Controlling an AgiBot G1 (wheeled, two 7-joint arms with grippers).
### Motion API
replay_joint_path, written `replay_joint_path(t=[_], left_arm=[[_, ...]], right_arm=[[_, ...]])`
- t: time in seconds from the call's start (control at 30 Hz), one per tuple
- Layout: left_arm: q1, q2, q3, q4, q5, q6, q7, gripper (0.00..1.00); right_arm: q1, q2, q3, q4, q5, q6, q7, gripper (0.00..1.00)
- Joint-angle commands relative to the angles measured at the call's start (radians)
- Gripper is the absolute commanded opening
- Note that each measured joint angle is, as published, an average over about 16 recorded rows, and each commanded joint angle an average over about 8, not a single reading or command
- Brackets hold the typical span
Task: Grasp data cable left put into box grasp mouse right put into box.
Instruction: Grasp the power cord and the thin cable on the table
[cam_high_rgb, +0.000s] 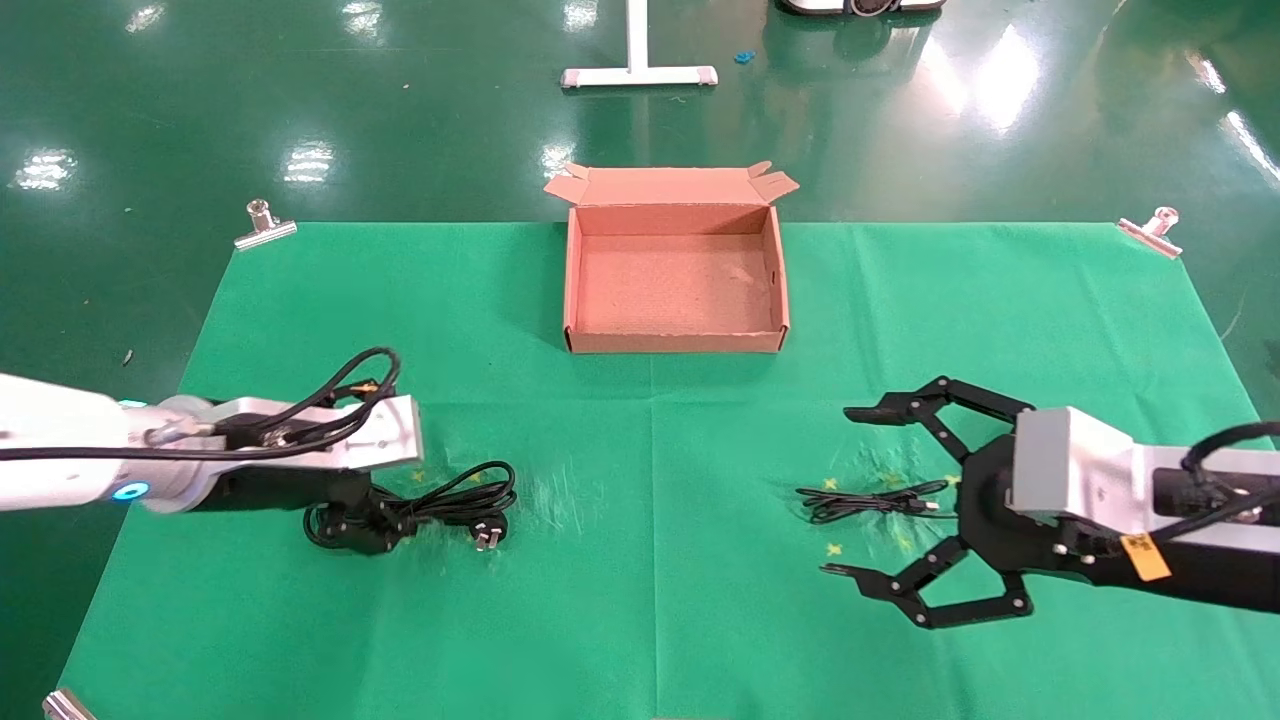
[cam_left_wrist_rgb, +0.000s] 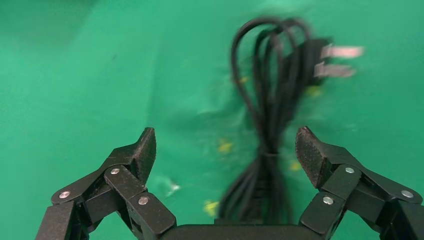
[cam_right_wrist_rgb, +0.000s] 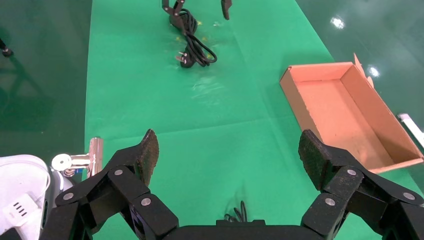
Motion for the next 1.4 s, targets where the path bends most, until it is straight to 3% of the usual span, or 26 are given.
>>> replay_joint_path(t=[0.03,0.27,0.7,1.0,1.4], left_arm=[[-0.005,0.024,0.018,0.001,0.07,-0.021,-0.031,1.0],[0.004,0.056,0.046,0.001,0.159,-0.041,-0.064,1.0],[0.013,0.059,0.046,-0.001,0.173,-0.046,-0.092,1.0],[0.013,0.059,0.046,-0.001,0.173,-0.046,-0.092,1.0],[0.013,0.059,0.046,-0.001,0.173,-0.046,-0.092,1.0]], right_arm=[[0.001,0.002,0.0,0.0,-0.002,0.0,0.002,1.0],[0.006,0.006,-0.001,0.0,-0.01,0.004,0.008,1.0],[0.012,0.009,-0.016,0.001,-0.06,0.022,0.023,1.0],[0.029,-0.012,-0.087,-0.002,-0.291,0.112,0.069,1.0],[0.078,-0.158,-0.2,-0.021,-0.587,0.212,0.227,1.0]])
